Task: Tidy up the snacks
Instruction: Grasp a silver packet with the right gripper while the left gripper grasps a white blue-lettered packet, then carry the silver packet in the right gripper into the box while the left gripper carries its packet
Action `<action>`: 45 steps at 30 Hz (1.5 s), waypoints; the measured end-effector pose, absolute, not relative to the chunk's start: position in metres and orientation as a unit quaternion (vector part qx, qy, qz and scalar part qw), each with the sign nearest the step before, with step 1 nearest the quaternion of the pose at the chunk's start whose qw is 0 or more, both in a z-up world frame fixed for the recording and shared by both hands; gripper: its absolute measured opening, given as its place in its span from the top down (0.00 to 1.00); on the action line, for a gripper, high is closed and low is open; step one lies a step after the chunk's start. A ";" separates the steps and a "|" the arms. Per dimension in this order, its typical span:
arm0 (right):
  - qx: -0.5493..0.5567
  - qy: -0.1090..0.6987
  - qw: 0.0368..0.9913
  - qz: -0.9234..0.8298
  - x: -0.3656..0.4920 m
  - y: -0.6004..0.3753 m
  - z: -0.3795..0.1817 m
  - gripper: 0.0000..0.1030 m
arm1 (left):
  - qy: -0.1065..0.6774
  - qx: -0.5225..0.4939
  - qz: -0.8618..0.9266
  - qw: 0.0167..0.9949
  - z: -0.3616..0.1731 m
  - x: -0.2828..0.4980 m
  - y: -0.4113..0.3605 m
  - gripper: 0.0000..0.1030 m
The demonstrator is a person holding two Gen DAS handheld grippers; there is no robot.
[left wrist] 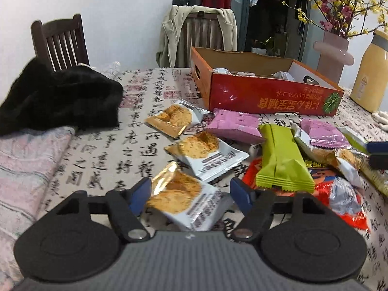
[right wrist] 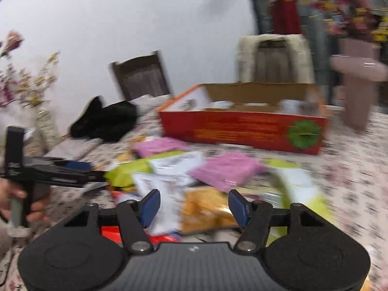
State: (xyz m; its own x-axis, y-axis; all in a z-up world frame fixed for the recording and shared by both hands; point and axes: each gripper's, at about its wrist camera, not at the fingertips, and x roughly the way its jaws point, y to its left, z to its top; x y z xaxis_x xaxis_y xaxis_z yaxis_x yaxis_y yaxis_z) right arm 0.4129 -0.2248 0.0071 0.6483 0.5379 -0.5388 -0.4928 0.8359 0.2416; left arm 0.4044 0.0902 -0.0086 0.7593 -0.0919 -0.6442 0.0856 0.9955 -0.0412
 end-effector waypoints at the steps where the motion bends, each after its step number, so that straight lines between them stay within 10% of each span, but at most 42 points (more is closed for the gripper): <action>1: 0.041 0.313 0.900 0.300 0.420 -0.218 0.005 0.42 | 0.344 -0.006 -0.043 0.938 -0.010 0.406 0.087 0.29; 7: 0.038 0.343 0.873 0.345 0.453 -0.177 -0.010 0.47 | 0.337 0.031 -0.037 0.940 -0.014 0.405 0.067 0.61; 13: 0.042 0.356 0.873 0.331 0.438 -0.178 -0.009 0.86 | 0.327 0.021 -0.059 0.943 -0.008 0.375 0.069 0.72; 45: 0.059 0.267 0.943 0.192 0.231 -0.273 0.042 0.86 | 0.248 -0.015 -0.116 0.962 0.059 0.207 0.040 0.85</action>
